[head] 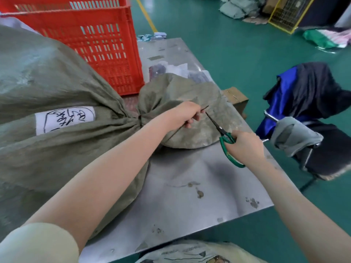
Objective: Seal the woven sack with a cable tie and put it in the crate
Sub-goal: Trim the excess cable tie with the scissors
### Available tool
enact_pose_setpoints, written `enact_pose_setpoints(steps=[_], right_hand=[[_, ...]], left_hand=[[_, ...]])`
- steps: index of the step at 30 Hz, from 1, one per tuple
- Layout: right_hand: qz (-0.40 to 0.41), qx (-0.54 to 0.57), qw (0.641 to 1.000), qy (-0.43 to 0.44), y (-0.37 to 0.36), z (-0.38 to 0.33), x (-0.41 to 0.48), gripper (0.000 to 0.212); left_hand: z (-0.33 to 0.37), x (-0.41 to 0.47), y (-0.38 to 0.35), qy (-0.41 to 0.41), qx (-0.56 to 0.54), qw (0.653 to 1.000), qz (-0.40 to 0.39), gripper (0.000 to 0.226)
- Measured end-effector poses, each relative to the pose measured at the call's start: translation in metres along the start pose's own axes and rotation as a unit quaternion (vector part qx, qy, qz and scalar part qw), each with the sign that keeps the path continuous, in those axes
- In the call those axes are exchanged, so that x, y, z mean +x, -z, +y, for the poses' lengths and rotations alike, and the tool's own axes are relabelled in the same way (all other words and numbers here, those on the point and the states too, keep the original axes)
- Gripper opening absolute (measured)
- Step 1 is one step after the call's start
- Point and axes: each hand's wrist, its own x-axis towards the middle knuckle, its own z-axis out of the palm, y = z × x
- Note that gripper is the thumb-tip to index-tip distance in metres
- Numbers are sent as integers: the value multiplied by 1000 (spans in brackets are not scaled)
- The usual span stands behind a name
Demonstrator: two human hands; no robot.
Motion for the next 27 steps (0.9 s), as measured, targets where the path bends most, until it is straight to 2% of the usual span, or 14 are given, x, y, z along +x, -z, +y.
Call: enact_pose_setpoints(steps=[3,6,12,19,23,25,27], right_hand=[[-3,0,998,-65,-1,17,-14,31],[-24,12,991,-129,-2,27,-25,32],[-55,37,976,-206,-13,39,-44,31],[-97,126,947,-279,-31,43,-66,24],[-101,118,946,-286,-32,44,-68,24],[-109,101,950,-275,-31,45,-67,17],[-119,70,956,-258,-28,45,-67,24]], left_hand=[[-13,7,-29,34,-3,996,-78,29],[-28,16,-60,71,-28,991,-110,32],[-50,27,-117,108,-74,988,-81,38],[-54,24,-133,110,-36,988,-100,39],[-56,25,-137,102,-53,991,-65,39],[-56,24,-138,99,-48,992,-58,39],[-54,24,-135,90,-17,994,-52,37]])
